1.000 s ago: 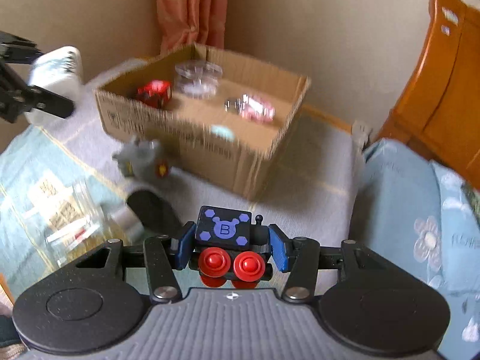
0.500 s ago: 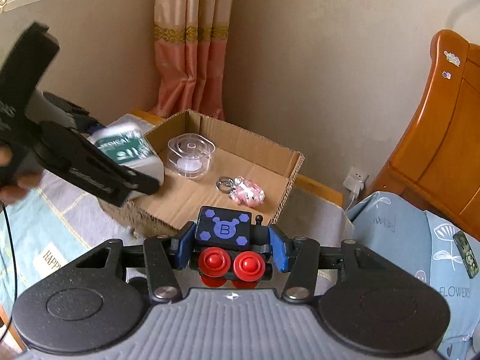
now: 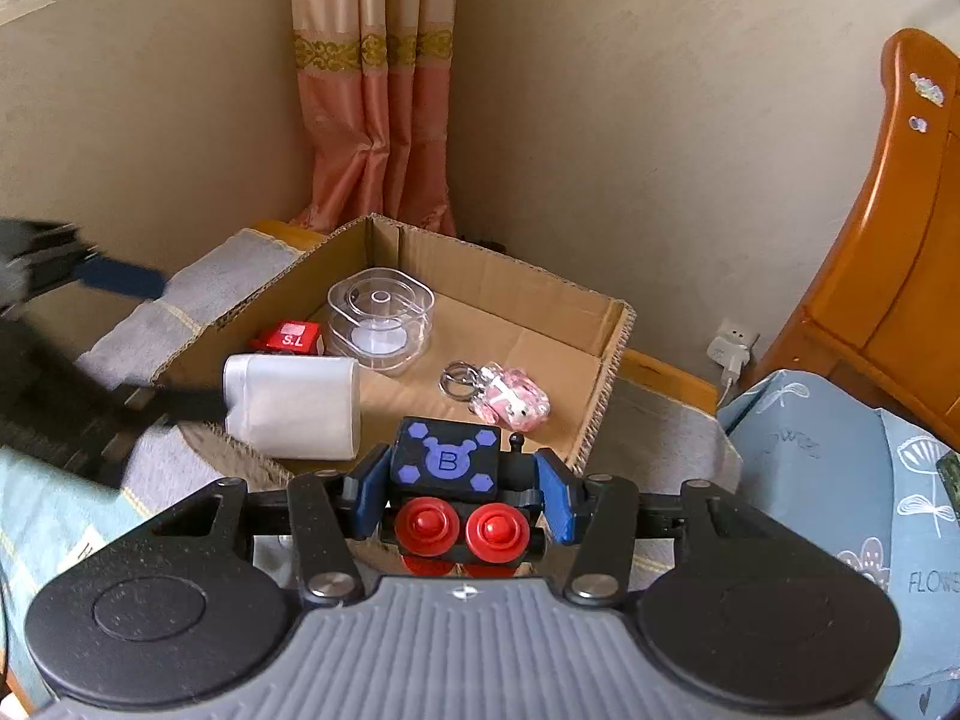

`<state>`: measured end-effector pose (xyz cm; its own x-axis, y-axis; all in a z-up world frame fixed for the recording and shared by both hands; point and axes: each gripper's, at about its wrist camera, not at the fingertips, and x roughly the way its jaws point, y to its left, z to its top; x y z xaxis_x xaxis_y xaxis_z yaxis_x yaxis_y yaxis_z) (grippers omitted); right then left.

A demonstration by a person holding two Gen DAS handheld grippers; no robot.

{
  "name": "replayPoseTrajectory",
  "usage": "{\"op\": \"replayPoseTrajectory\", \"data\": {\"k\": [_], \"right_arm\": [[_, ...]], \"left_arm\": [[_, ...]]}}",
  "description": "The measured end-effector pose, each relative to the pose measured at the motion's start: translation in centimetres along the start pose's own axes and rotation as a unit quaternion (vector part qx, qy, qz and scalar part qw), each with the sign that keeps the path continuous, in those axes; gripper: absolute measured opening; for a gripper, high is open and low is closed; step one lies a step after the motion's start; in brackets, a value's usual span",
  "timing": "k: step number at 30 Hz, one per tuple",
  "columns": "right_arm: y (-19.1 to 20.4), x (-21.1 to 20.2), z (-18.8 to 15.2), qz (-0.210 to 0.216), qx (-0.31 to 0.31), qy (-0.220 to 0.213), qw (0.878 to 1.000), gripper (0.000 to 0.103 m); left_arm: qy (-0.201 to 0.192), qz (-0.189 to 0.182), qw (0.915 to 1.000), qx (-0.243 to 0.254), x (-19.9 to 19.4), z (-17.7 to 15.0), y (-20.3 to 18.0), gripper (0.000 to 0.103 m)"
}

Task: Organize rigid objects
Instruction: 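Open left gripper to drop the MEDICAL bottle in the box while right drops the car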

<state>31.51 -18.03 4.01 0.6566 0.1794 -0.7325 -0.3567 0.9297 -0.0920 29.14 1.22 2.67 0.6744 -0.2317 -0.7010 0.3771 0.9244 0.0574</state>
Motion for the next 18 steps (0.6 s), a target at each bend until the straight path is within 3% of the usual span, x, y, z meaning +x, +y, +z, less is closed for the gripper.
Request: {"op": "replayPoseTrajectory", "data": {"k": [6, 8, 9, 11, 18], "right_arm": [[0.0, 2.6, 1.6, -0.007, 0.014, 0.011, 1.000, 0.056], [-0.2, 3.1, 2.0, -0.013, 0.027, 0.007, 1.000, 0.070], [-0.3, 3.2, 2.2, -0.018, 0.034, 0.006, 0.999, 0.090], [-0.3, 2.8, 2.0, -0.019, 0.042, -0.008, 0.999, 0.102], [0.1, 0.5, 0.7, -0.014, 0.046, -0.022, 0.999, 0.103]], "left_arm": [[-0.004, 0.003, 0.9999, 0.012, -1.8, -1.7, 0.1, 0.094], [-0.007, 0.002, 0.9999, 0.008, -2.1, -2.1, 0.1, 0.095], [-0.008, 0.003, 0.9999, 0.006, -2.3, -2.2, 0.2, 0.095], [-0.011, 0.004, 0.9999, 0.000, -2.5, -2.5, 0.4, 0.097], [-0.021, 0.003, 0.9997, -0.015, -3.4, -3.4, 0.4, 0.098]]}}
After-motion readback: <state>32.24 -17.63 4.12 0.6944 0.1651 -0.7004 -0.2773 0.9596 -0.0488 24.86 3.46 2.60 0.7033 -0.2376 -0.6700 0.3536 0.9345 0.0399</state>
